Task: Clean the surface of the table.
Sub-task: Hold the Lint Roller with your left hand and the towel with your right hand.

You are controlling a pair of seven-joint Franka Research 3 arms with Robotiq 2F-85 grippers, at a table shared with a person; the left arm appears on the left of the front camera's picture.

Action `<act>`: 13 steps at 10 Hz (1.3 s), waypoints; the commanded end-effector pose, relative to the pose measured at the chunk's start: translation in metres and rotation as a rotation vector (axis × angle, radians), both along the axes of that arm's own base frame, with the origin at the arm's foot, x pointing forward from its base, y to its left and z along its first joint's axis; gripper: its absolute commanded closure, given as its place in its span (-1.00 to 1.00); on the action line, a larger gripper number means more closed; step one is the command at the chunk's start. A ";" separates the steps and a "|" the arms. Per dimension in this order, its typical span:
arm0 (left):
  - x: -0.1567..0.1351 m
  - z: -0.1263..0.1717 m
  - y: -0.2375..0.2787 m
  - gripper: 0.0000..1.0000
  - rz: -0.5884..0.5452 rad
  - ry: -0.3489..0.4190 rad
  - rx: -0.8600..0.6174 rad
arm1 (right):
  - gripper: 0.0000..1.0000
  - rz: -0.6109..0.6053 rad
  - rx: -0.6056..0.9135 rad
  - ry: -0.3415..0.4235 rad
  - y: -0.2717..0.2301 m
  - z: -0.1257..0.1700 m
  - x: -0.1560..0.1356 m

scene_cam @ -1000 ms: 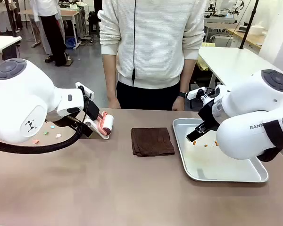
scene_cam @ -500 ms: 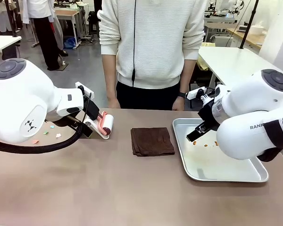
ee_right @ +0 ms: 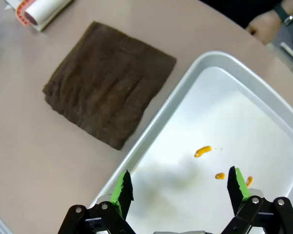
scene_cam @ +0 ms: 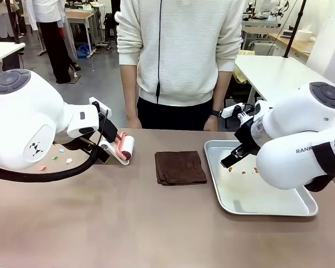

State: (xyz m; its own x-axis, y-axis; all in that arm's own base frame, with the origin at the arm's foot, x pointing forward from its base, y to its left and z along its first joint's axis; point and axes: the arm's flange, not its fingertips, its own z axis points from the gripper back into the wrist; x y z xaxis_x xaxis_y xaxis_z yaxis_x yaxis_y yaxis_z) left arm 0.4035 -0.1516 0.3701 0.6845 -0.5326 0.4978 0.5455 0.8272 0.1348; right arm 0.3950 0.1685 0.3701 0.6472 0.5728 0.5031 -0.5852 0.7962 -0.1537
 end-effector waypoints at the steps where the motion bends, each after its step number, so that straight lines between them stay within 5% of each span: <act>1: 0.000 0.000 0.000 -1.00 -0.001 0.000 0.000 | -1.00 0.000 0.001 0.000 0.000 0.000 0.000; 11: 0.000 0.000 0.000 -1.00 0.000 0.000 0.000 | -1.00 0.000 0.000 0.000 0.000 0.000 0.000; 12: -0.007 0.007 0.008 -1.00 0.003 0.053 -0.038 | -1.00 -0.029 0.048 0.055 -0.005 0.005 -0.002; 13: -0.015 0.016 0.014 -1.00 0.022 0.196 -0.099 | -1.00 -0.070 0.111 0.200 -0.010 0.013 -0.005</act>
